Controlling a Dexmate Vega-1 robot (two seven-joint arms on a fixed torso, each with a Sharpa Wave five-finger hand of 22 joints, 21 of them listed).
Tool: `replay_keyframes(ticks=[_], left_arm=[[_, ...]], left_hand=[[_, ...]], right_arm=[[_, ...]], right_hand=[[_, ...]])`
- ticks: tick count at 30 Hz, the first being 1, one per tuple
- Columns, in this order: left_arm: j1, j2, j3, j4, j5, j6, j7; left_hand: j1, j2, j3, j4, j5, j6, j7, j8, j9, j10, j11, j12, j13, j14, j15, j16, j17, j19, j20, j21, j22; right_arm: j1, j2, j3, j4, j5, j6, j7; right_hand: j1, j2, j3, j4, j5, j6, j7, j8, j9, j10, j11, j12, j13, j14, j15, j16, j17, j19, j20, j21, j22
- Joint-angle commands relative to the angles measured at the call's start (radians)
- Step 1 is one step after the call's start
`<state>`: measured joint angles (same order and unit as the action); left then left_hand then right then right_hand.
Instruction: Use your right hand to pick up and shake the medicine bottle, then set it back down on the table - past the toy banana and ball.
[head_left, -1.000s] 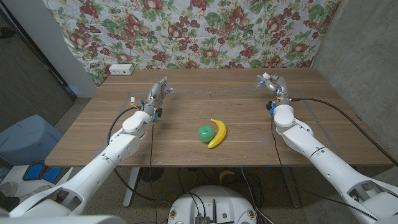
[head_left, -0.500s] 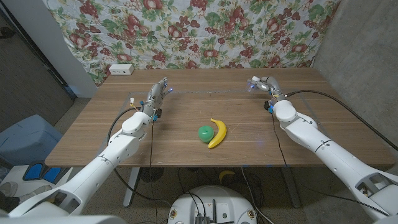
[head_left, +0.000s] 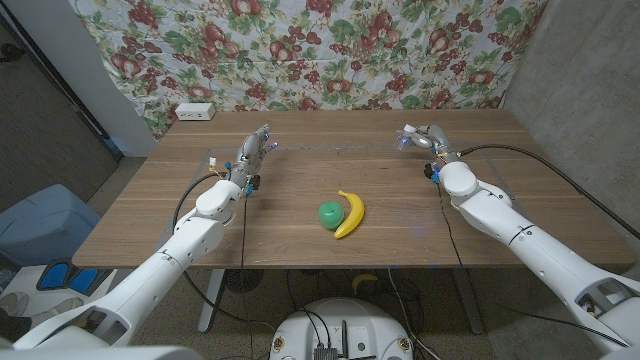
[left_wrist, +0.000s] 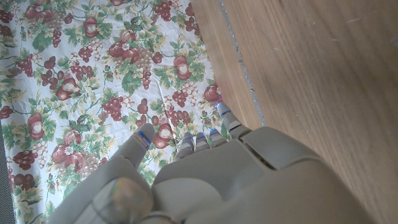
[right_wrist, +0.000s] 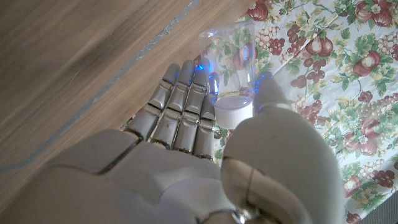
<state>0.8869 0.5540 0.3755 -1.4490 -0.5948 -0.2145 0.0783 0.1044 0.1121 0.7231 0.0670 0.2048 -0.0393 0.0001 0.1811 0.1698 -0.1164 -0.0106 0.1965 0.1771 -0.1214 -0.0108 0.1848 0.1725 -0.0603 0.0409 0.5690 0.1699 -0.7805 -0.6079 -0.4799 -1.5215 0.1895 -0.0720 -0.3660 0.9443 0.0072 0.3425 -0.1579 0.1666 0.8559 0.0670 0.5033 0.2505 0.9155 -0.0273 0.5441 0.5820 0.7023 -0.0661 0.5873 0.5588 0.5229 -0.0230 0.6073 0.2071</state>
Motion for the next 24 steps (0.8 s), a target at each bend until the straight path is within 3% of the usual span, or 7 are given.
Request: replay_keyframes(ticks=[1,14,24], left_arm=[[0.007,0.004,-0.002,-0.009,0.003,-0.002,0.005],[0.017,0.007,-0.008,-0.016,0.000,-0.006,0.007],[0.019,0.009,-0.009,-0.016,0.000,-0.010,0.003]], left_hand=[[0.003,0.071,-0.002,0.002,0.006,0.002,-0.001,0.000,0.004,-0.001,-0.001,-0.001,0.003,-0.002,-0.002,0.000,0.000,0.007,0.002,-0.002,0.006],[0.004,0.071,-0.003,0.001,0.006,0.002,0.000,0.000,0.004,0.000,-0.002,-0.001,0.003,-0.002,-0.002,0.000,0.000,0.008,0.001,-0.006,0.006],[0.005,0.071,-0.003,0.001,0.006,0.003,0.000,0.000,0.004,-0.001,-0.002,-0.002,0.003,-0.002,-0.002,0.000,0.000,0.010,0.001,-0.008,0.006]], right_arm=[[-0.046,0.065,0.038,0.029,-0.023,0.110,-0.152],[-0.074,0.212,0.089,0.125,-0.066,0.283,-0.400],[-0.082,0.211,0.094,0.107,-0.071,0.261,-0.399]], right_hand=[[0.144,0.132,0.006,0.003,0.006,0.097,-0.094,0.006,0.002,0.105,-0.101,0.001,0.005,0.010,-0.148,-0.007,0.004,0.000,0.000,0.010,0.004],[0.145,0.132,0.006,0.003,0.006,0.098,-0.097,0.008,0.000,0.111,-0.103,-0.001,0.003,0.009,-0.148,-0.014,0.006,0.008,-0.012,0.022,0.004],[0.145,0.132,0.005,0.003,0.006,0.099,-0.096,0.009,-0.001,0.111,-0.103,-0.002,0.004,0.011,-0.147,-0.016,0.009,0.010,-0.014,0.030,0.005]])
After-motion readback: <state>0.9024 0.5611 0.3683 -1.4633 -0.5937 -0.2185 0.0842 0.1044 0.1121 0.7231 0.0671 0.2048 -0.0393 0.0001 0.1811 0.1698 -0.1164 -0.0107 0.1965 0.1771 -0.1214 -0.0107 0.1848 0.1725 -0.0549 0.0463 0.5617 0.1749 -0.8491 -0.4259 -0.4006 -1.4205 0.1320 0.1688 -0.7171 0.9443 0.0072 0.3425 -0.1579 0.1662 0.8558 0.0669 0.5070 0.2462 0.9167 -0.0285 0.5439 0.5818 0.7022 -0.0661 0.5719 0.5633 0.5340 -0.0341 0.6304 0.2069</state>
